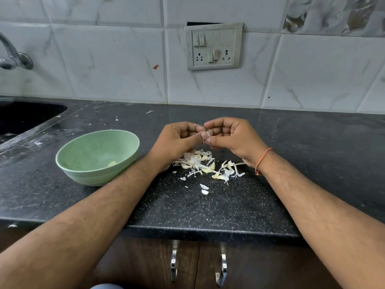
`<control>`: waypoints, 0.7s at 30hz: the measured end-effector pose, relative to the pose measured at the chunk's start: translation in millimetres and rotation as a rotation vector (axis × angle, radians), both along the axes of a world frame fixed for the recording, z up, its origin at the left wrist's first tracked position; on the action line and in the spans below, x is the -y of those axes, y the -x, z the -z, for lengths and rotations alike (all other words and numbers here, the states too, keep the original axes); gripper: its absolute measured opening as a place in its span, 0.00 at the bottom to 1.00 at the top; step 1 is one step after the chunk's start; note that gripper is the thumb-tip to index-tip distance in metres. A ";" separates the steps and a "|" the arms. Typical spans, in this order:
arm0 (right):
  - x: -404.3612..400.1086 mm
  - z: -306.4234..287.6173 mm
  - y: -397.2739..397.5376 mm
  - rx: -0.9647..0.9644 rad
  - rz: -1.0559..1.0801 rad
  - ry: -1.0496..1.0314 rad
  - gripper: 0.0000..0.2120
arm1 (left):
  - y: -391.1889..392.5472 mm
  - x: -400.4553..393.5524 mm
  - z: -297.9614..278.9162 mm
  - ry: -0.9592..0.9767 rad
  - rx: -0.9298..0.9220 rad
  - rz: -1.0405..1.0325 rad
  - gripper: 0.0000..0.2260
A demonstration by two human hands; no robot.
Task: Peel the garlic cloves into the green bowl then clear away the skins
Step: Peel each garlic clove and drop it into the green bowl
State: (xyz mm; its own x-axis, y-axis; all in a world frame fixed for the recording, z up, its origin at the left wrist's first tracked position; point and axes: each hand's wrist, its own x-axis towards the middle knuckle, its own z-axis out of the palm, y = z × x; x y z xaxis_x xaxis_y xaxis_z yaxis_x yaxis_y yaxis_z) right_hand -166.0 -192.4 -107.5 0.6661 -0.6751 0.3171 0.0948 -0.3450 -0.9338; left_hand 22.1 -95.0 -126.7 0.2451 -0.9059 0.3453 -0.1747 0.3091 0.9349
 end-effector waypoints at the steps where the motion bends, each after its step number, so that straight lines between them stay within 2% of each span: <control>1: -0.5 0.3 0.7 0.001 -0.009 -0.012 0.19 | 0.1 -0.6 -0.2 -0.012 -0.018 0.020 0.07; 8: -1.4 0.9 5.0 0.015 -0.130 -0.164 0.20 | 0.1 -4.4 0.3 -0.048 -0.144 0.157 0.13; 12: -3.7 -3.6 7.6 0.026 -0.187 -0.225 0.20 | -1.0 -1.7 2.2 -0.037 -0.172 0.155 0.06; 14: -4.5 -5.0 7.6 0.043 -0.188 -0.235 0.21 | -0.6 -1.6 1.8 -0.034 -0.168 0.136 0.07; 18: 1.3 -5.2 9.8 0.049 -0.141 -0.232 0.20 | 1.2 -2.6 0.7 -0.012 -0.133 0.075 0.09; 21: 4.5 -5.2 12.0 -0.088 -0.122 -0.099 0.18 | -0.3 -1.7 1.3 -0.001 -0.114 0.007 0.08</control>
